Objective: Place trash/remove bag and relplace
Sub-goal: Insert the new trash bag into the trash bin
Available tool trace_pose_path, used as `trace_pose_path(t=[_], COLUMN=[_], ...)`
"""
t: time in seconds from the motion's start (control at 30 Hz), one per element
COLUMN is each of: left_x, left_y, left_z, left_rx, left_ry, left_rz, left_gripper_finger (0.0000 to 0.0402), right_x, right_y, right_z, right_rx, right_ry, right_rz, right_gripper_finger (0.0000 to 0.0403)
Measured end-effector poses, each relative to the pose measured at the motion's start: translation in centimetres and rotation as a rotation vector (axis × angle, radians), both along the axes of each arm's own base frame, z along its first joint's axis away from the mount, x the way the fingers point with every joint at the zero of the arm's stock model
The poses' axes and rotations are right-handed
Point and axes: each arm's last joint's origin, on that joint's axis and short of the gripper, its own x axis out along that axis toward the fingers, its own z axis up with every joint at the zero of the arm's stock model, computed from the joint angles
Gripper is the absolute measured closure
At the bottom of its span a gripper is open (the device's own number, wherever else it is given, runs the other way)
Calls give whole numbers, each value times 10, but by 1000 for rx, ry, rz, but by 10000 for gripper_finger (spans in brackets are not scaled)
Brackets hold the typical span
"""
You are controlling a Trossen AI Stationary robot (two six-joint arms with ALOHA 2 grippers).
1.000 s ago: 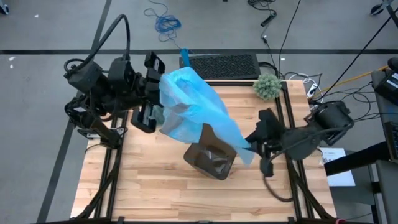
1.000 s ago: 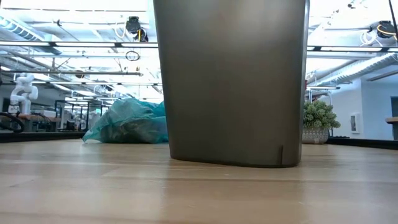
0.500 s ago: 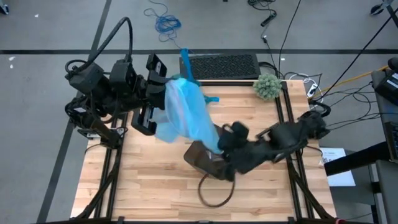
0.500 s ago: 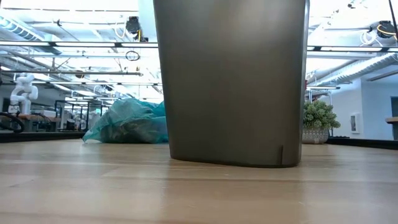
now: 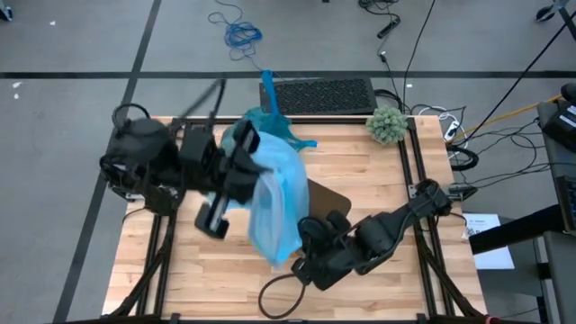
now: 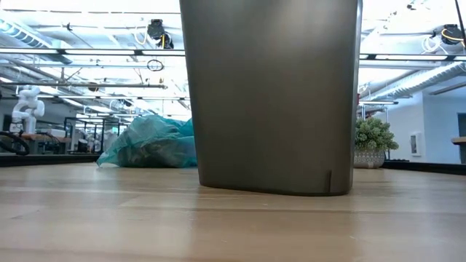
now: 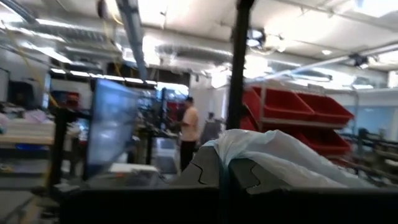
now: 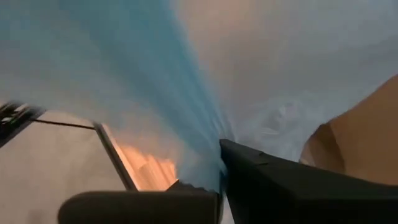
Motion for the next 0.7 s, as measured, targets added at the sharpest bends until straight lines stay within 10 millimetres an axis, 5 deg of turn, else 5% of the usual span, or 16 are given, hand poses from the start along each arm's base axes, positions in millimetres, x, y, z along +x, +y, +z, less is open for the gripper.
trace_pose_path(t=[0.2,0.33,0.7], left_x=[8,5,0], left_y=[-24,-31,-34], left_z=[-10,-9,-7], left_rx=[-19,-42,-74], left_ry=[46,33,39], left_rz=[-37,-33,13], left_gripper_finger=[401,401,401], right_x=[5,0,-39], right_y=[10,21,22], right_z=[-13,-5,37], right_rx=[56,77,72], right_ry=[16,-53,-139], right_rz=[-70,-21,133], right_gripper_finger=[402,379,166])
